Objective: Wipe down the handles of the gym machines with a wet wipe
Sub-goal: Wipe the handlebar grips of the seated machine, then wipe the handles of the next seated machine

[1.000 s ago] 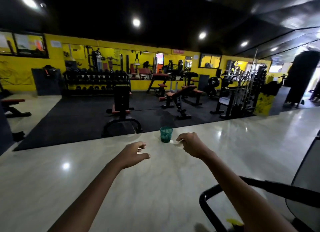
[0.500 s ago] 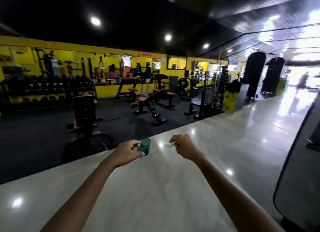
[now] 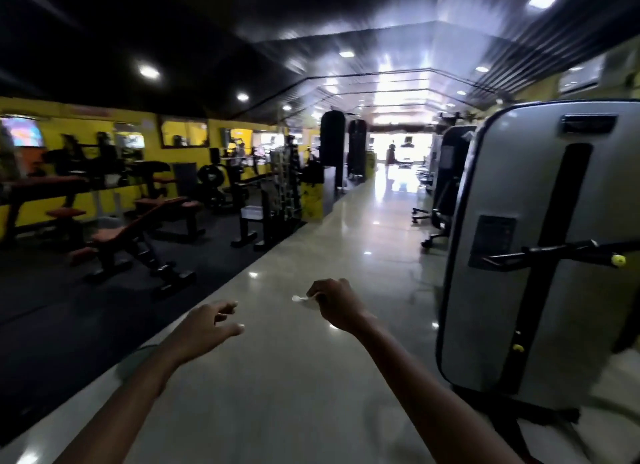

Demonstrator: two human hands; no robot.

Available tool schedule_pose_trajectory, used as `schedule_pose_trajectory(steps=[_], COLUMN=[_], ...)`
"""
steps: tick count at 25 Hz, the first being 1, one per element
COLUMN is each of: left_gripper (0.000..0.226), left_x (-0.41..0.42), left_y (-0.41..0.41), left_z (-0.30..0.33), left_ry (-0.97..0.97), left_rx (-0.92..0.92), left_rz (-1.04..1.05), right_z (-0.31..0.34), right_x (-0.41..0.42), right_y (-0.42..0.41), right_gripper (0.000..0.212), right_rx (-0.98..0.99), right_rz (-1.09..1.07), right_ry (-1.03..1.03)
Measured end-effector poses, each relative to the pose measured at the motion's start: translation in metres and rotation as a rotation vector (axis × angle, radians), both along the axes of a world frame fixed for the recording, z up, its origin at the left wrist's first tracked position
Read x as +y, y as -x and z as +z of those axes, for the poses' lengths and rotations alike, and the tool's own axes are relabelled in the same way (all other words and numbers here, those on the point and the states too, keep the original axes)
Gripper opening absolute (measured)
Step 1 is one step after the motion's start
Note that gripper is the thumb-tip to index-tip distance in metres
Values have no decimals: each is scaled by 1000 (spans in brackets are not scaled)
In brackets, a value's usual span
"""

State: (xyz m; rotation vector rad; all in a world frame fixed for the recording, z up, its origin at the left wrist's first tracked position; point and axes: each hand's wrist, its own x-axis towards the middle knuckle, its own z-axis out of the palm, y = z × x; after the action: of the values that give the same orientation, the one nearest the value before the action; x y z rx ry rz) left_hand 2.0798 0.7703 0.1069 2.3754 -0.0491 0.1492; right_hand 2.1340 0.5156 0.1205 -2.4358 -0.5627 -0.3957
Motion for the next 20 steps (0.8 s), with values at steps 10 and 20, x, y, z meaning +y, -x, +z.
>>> schedule_pose_trajectory(steps=[10,20], left_gripper=[55,65], left_x=[-122,-328], left_y=[-266,-471], left_z=[-25,-22], left_ry=[-7,-12], left_rx=[-22,-2], left_rz=[-493,-929], right_z=[-12,-8], right_x=[-125,-284], right_y=[-167,-266], right_gripper=[30,15], right_rx=[6,15], right_rz=[-450,-868], right_ry=[0,-67])
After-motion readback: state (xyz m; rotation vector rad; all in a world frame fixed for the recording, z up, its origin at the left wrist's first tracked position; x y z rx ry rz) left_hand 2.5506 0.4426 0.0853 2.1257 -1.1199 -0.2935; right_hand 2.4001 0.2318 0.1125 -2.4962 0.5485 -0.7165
